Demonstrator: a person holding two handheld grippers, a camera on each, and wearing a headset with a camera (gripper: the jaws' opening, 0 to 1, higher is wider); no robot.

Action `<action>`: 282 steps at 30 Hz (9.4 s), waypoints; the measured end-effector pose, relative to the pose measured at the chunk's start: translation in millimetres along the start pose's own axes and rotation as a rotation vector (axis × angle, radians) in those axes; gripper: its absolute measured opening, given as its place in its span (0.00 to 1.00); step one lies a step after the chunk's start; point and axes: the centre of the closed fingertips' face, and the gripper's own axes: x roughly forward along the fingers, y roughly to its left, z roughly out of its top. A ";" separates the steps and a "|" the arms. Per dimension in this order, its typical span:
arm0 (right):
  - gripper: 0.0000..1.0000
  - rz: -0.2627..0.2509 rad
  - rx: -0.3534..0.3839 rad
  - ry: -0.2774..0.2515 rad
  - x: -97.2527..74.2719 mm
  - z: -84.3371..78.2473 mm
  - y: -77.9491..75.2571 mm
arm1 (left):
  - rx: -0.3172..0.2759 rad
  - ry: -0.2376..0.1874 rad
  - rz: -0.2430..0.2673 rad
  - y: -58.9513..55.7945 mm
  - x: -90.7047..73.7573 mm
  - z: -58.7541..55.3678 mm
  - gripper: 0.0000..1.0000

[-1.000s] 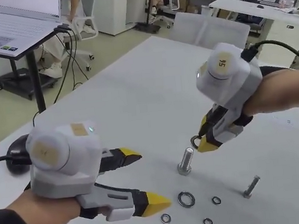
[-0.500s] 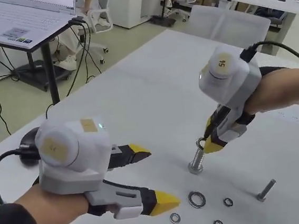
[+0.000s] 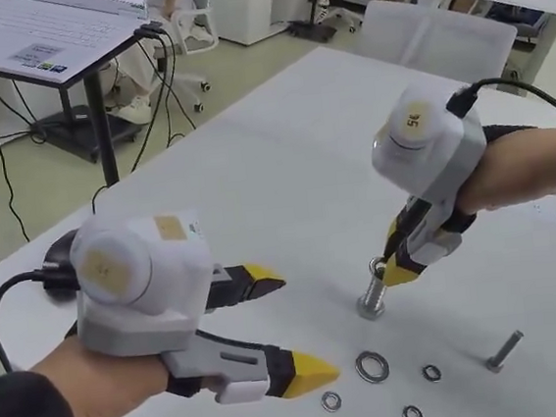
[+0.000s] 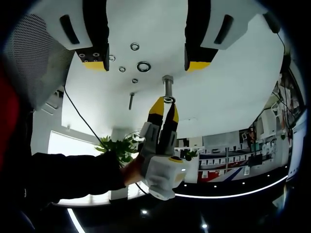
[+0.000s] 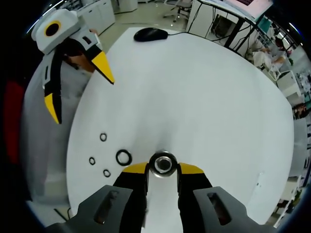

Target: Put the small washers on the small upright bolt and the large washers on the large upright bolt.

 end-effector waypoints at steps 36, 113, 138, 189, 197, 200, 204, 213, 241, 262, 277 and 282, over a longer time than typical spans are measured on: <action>0.23 0.018 0.033 0.022 56.1 -10.4 -0.2 | -0.005 0.002 0.013 1.8 -1.8 -0.9 0.61; 0.36 0.048 0.027 -0.017 56.1 -21.1 74.8 | 0.025 0.026 -0.013 -4.5 0.1 -3.0 0.60; 0.35 0.039 0.048 0.000 64.1 -20.7 74.9 | 0.020 0.027 -0.012 -4.9 -0.1 -3.7 0.60; 0.24 0.033 0.045 0.025 60.2 -25.0 72.1 | 0.023 0.024 -0.011 -5.8 0.1 -3.0 0.58; 0.24 0.027 0.056 0.018 53.4 -26.9 69.6 | 0.025 0.027 -0.013 -6.5 0.7 -3.1 0.58; 0.24 0.022 0.057 0.016 49.1 -28.0 68.7 | 0.026 0.027 -0.013 -6.6 0.7 -3.2 0.58; 0.24 0.011 0.064 0.011 40.4 -31.2 65.1 | 0.026 0.027 -0.012 -6.4 0.5 -2.9 0.58; 0.24 -0.023 0.067 -0.009 18.5 -33.6 59.8 | 0.025 0.027 -0.012 -6.8 0.5 -2.7 0.58; 0.24 -0.120 0.034 -0.071 -29.1 -4.1 16.2 | 0.017 0.014 0.021 1.1 -2.2 -0.6 0.57; 0.24 -0.092 -0.004 -0.024 -17.1 2.2 4.3 | 0.028 0.002 0.051 8.8 -4.6 2.7 0.57; 0.24 -0.066 -0.007 0.001 -7.7 -0.5 0.3 | 0.074 0.036 0.080 20.2 -6.8 -4.0 0.57; 0.24 -0.060 -0.006 0.005 -6.2 -1.4 -0.1 | 0.093 0.048 0.083 25.9 -6.0 -4.9 0.57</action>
